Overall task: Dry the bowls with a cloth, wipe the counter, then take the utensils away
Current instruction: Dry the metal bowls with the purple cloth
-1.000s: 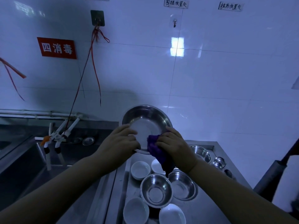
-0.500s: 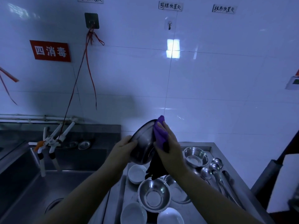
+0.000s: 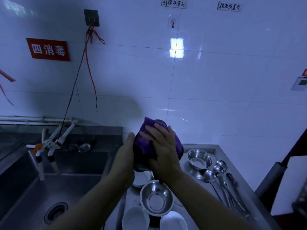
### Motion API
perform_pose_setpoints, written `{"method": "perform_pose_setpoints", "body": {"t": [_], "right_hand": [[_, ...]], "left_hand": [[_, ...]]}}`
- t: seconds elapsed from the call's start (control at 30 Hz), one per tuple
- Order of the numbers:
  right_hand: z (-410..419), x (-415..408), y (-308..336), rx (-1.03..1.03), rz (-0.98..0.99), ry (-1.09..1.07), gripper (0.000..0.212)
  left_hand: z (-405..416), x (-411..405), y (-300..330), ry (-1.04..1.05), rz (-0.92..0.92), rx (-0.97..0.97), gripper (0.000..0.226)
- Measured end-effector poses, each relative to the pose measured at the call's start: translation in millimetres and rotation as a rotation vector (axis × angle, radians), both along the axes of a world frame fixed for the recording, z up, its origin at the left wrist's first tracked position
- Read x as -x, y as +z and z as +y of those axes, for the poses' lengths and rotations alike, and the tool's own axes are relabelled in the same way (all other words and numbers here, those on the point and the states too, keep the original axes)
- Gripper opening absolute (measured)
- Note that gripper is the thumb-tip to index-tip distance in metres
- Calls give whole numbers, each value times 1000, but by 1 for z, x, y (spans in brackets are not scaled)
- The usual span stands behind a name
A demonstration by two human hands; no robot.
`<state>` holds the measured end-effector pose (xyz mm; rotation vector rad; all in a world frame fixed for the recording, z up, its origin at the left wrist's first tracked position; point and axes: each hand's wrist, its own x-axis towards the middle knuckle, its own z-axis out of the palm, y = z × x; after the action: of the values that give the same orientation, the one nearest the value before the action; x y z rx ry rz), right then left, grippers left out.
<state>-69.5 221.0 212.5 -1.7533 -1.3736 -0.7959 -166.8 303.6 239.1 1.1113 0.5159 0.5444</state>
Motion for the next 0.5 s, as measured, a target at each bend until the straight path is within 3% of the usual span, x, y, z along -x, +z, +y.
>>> {"method": "perform_pose_setpoints", "body": {"t": [0.2,0.27,0.37,0.5], "right_hand": [[-2,-12,15,-338,795,123,18],[-5,-13,8,-391,944,95,15],[-8,-7,0,-386,878,41,29],[-6,-1,2,-277,485,-41,55]], "left_hand": [[8,2,4,104,-49,136,30],[12,4,6,102,-79,179,33],[13,4,3,99,-84,227,37],[14,2,4,84,-71,236,36]]}}
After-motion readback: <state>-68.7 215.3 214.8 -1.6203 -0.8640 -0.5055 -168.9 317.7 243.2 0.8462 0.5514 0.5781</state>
